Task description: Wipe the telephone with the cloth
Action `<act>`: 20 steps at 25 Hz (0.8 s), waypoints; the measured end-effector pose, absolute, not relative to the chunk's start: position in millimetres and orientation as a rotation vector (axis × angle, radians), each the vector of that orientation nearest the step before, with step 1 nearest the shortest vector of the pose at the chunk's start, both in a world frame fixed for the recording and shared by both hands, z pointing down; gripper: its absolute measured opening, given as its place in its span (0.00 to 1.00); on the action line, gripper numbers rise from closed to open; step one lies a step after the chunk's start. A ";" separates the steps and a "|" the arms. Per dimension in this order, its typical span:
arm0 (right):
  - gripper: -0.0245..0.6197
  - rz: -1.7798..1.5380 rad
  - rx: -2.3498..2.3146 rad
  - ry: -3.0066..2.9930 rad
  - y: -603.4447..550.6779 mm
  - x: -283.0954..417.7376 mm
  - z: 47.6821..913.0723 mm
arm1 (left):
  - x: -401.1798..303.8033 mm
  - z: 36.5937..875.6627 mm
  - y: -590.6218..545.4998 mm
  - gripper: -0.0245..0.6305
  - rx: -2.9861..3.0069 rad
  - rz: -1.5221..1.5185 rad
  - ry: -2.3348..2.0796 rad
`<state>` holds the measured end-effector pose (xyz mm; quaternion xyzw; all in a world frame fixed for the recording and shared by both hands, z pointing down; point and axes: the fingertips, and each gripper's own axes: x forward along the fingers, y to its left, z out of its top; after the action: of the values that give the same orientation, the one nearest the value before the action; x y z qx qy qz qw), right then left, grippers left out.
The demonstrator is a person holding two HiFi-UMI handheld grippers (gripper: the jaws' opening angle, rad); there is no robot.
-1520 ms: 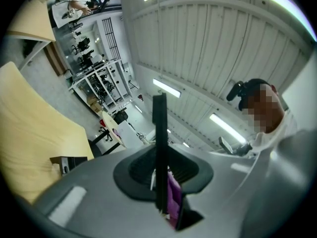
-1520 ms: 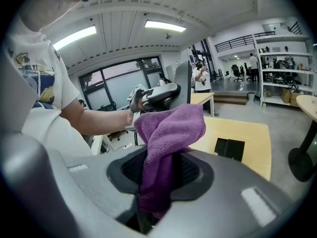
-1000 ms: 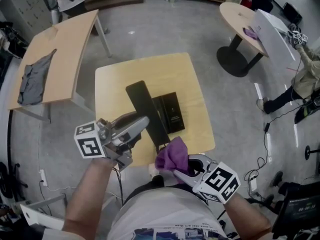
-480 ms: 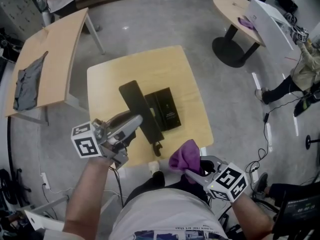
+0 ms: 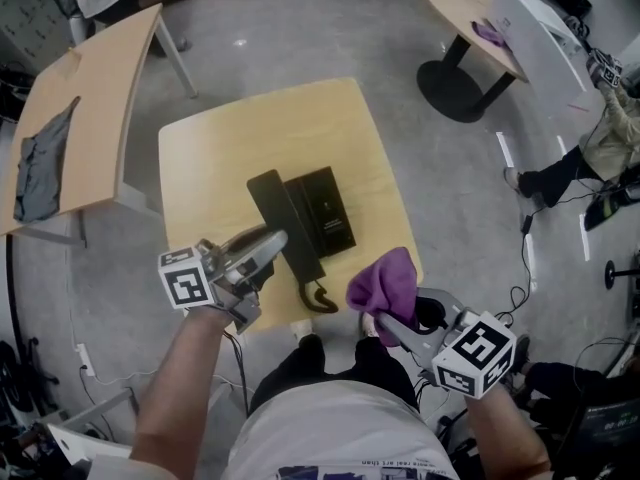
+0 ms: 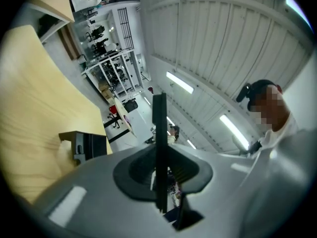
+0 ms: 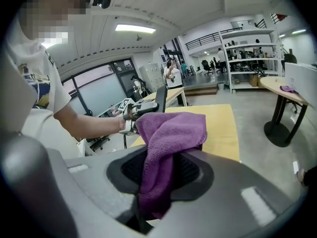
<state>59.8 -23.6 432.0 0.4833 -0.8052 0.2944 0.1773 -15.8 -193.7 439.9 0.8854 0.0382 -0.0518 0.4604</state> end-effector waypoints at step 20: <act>0.21 0.870 1.393 -2.235 -43.7 63.9 425.0 | 10.8 562.6 -198.6 0.16 2.033 0.020 0.052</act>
<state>63.9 -43.7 425.0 0.4939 -0.7922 0.3084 0.1829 10.8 -198.6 562.6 0.8503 0.0218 0.0083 0.5258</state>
